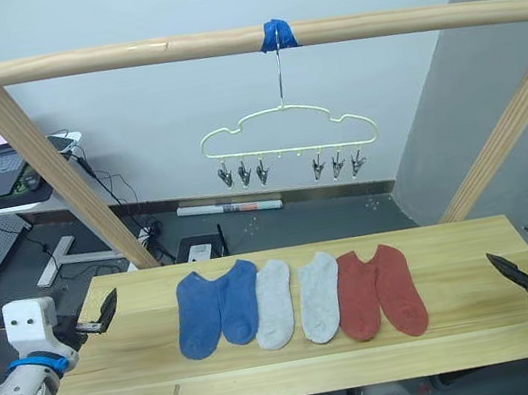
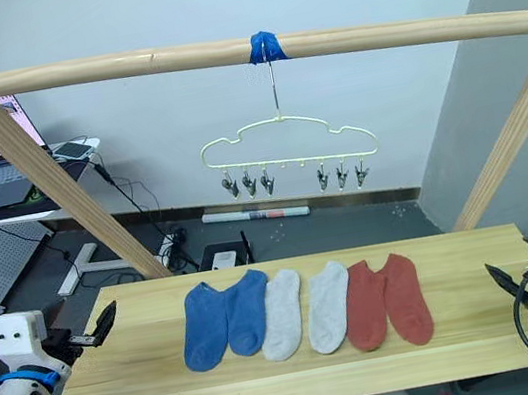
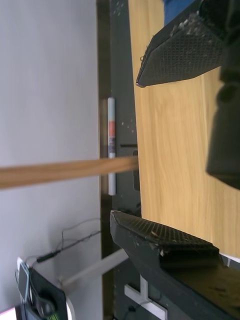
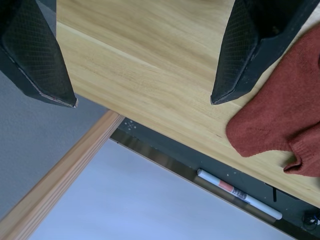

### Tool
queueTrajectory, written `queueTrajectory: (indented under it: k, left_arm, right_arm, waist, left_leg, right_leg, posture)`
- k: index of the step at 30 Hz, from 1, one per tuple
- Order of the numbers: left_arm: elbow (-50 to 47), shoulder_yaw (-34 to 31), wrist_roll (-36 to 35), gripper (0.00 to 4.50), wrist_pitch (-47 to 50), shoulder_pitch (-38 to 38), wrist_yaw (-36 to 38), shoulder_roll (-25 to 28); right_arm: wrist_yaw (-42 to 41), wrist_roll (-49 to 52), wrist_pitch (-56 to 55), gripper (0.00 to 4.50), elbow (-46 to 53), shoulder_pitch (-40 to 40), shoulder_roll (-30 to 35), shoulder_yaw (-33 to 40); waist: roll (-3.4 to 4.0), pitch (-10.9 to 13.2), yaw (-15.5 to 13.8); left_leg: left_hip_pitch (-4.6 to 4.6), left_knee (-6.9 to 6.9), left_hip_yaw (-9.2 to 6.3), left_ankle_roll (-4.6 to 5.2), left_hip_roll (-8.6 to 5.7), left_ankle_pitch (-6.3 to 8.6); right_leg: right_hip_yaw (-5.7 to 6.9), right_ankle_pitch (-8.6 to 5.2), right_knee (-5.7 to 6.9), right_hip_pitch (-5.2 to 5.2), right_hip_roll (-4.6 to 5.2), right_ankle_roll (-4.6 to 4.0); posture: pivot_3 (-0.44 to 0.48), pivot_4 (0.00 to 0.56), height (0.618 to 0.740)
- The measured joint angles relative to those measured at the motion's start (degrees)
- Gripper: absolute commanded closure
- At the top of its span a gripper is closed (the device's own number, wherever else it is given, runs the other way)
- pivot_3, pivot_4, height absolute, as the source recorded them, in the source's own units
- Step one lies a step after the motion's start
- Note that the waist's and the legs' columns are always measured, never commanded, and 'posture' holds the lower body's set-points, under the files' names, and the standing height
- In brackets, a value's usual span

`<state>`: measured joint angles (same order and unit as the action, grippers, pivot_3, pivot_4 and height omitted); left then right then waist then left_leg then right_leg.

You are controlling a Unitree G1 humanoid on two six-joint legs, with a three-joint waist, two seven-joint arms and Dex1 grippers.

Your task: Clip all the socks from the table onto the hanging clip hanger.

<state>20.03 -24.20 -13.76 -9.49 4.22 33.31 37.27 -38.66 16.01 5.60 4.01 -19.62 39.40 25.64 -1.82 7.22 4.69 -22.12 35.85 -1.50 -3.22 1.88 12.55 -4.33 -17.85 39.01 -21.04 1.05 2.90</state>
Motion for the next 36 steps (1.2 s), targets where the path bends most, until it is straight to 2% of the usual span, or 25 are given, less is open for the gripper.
queueTrajectory:
  k: [5,11,13,17,22,25,29,36]
  left_arm:
    - [-9.1,2.4,-1.6,0.00,5.0,-2.0,-0.3,-2.7]
    - [-19.9,8.6,-2.8,0.00,14.2,-9.7,-1.6,-5.3]
    - [-22.4,9.2,-3.1,0.00,15.9,-11.0,-2.2,-6.0]
    - [-26.9,10.6,-3.9,0.00,19.1,-11.8,-3.0,-7.5]
    - [-31.4,11.1,-4.2,0.00,20.8,-13.5,-6.3,-11.2]
    - [-33.9,11.1,-4.4,0.59,21.2,-14.8,-7.7,-12.8]
    - [-34.0,11.1,-4.8,1.78,21.4,-16.0,-8.4,-13.9]
    - [-30.2,12.5,-5.0,1.78,21.0,-21.1,-9.6,-17.8]
  right_arm:
    - [-0.2,1.0,1.1,0.03,7.5,-2.3,-0.3,0.2]
    - [-2.5,1.8,3.1,0.03,23.9,-3.3,0.8,-4.1]
    - [-1.2,4.3,7.7,0.03,29.6,-0.1,0.8,-5.9]
    - [2.2,10.7,16.9,0.03,38.9,8.1,1.0,-8.9]
    - [4.1,14.5,23.6,0.03,40.7,15.7,1.1,-11.8]
    - [3.7,14.5,24.1,0.00,40.2,16.6,1.2,-12.8]
    - [3.6,14.5,24.3,0.00,39.4,17.2,1.2,-13.5]
    - [4.2,15.6,26.5,0.00,39.9,21.0,0.6,-16.2]
  waist:
    - [0.21,1.8,-0.1]
    - [0.20,3.9,0.6]
    - [0.17,4.9,1.8]
    - [0.02,6.8,2.2]
    - [-0.27,8.8,1.7]
    - [-0.34,9.0,1.3]
    - [-0.31,9.6,1.4]
    - [-0.28,10.4,1.6]
  left_leg:
    - [-0.06,0.09,0.01,0.02,0.03,-0.01]
    - [-0.57,0.20,0.00,0.04,0.03,-0.03]
    - [-0.71,0.19,0.01,0.04,0.03,-0.03]
    - [-0.77,0.19,-0.15,0.04,0.02,-0.02]
    - [-0.93,0.21,-0.23,0.04,-0.05,-0.03]
    - [-1.16,0.21,-0.31,0.04,-0.06,-0.02]
    - [-1.35,0.21,-0.30,0.04,-0.06,-0.02]
    - [-1.69,0.27,-0.36,0.04,-0.09,-0.03]
  right_leg:
    - [-0.01,0.02,0.02,0.02,0.00,0.03]
    - [0.01,0.28,-0.01,-0.32,-0.04,0.51]
    - [-0.03,0.31,-0.04,-0.44,-0.04,0.52]
    - [0.11,0.44,-0.05,-0.44,-0.04,0.31]
    - [0.18,0.46,-0.06,-0.53,0.01,0.28]
    - [0.26,0.46,-0.08,-0.72,0.02,0.28]
    - [0.26,0.46,-0.06,-0.95,0.02,0.28]
    - [0.31,0.50,-0.05,-1.23,0.02,0.33]
  posture:
    - [-0.170,0.203,0.732]
    - [-0.225,0.269,0.732]
    - [-0.233,0.280,0.732]
    - [-0.237,0.306,0.732]
    - [-0.219,0.331,0.732]
    - [-0.213,0.337,0.732]
    - [-0.220,0.345,0.732]
    - [-0.239,0.351,0.732]
